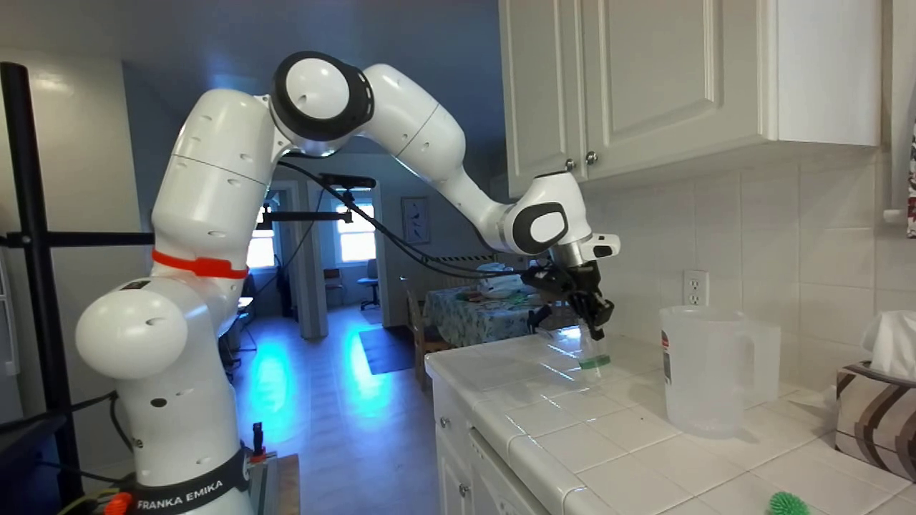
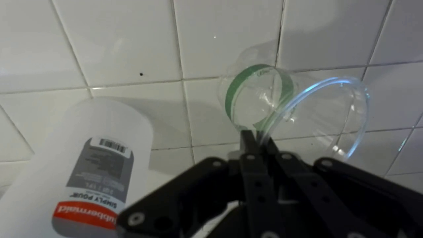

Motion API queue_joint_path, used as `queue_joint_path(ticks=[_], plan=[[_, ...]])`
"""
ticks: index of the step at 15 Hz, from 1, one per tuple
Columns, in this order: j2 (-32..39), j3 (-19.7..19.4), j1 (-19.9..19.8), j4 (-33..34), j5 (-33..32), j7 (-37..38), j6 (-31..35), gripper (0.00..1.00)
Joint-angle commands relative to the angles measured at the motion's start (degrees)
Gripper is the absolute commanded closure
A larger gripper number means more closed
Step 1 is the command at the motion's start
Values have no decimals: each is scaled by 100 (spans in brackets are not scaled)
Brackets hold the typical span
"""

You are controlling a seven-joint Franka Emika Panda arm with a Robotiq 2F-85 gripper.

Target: Pour the contents from the cup into the jar

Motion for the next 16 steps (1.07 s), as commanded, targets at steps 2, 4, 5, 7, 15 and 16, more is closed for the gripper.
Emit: queue_joint_path(ticks=[2,4,5,7,15,16], plan=[[93,36,-28,37,671,-871,-115,98],[51,-154,154,9,525,-585,-55,98],[63,-166,163,8,525,-596,-54,94],[62,-188,185,10,519,-591,-53,94],[154,150,-99,103,1745,-1389,-579,98],[154,127,-81,97,1799,-1411,-582,98]])
